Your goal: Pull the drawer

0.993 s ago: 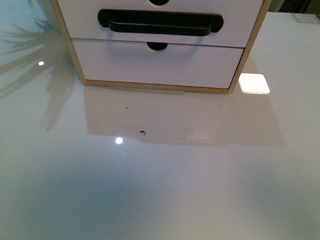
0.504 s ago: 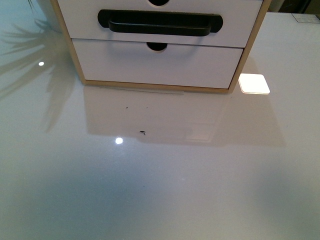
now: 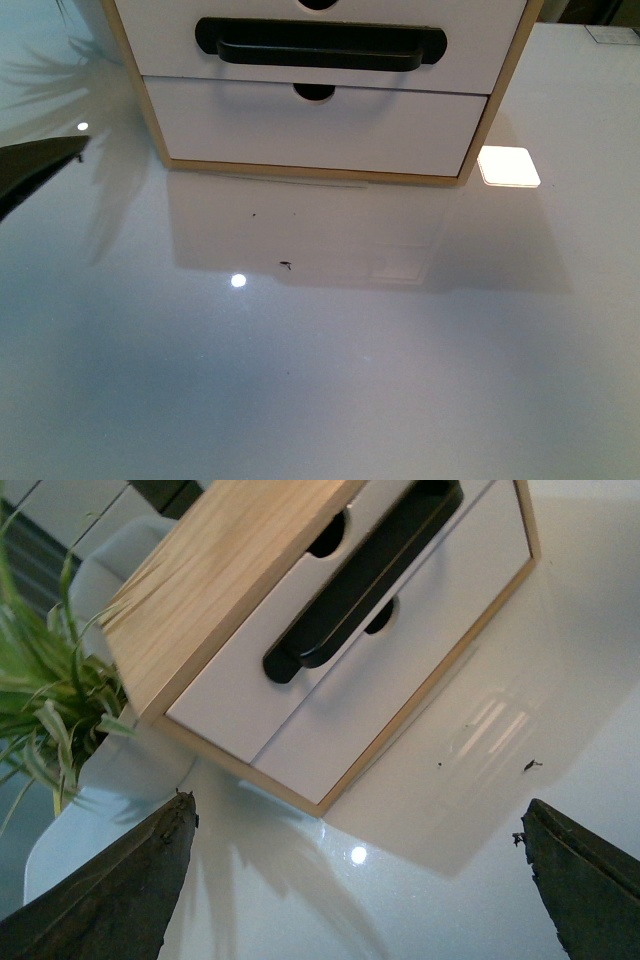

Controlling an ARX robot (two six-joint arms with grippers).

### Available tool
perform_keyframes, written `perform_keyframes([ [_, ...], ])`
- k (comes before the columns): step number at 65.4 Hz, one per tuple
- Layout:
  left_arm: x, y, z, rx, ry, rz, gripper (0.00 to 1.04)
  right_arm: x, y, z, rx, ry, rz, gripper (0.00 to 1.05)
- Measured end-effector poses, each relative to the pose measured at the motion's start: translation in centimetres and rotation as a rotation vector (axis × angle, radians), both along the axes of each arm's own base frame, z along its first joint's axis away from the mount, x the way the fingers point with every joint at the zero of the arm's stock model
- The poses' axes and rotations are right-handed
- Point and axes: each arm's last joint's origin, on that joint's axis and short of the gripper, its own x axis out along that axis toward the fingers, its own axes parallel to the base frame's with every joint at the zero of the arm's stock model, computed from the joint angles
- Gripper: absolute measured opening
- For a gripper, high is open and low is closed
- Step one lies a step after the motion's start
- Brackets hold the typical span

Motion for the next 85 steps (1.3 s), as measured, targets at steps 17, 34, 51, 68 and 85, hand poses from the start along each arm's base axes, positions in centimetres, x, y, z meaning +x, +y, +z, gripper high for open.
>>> perform_keyframes([
  [17, 5.6, -2.5, 0.8, 0.150, 0.064, -0.175, 0.97, 4.6, 3.4, 0.1, -0.144, 0.068, 0.243, 0.96],
  [34, 9.2, -4.7, 1.2, 0.255, 0.147, -0.281, 0.97, 7.6, 6.5, -0.7, -0.210, 0.099, 0.399, 0.96],
  [51, 11.5, -7.0, 1.4, 0.342, 0.151, -0.361, 0.97, 10.3, 8.4, -1.3, -0.219, 0.094, 0.448, 0.96],
  [68, 13.6, -8.2, 0.7, 0.404, 0.153, -0.374, 0.97, 12.7, 9.9, -1.5, -0.232, 0.072, 0.472, 0.96],
  [85, 14.4, -8.2, 0.4, 0.448, 0.164, -0.375, 0.97, 13.5, 11.1, -1.4, -0.236, 0.080, 0.497, 0.96],
])
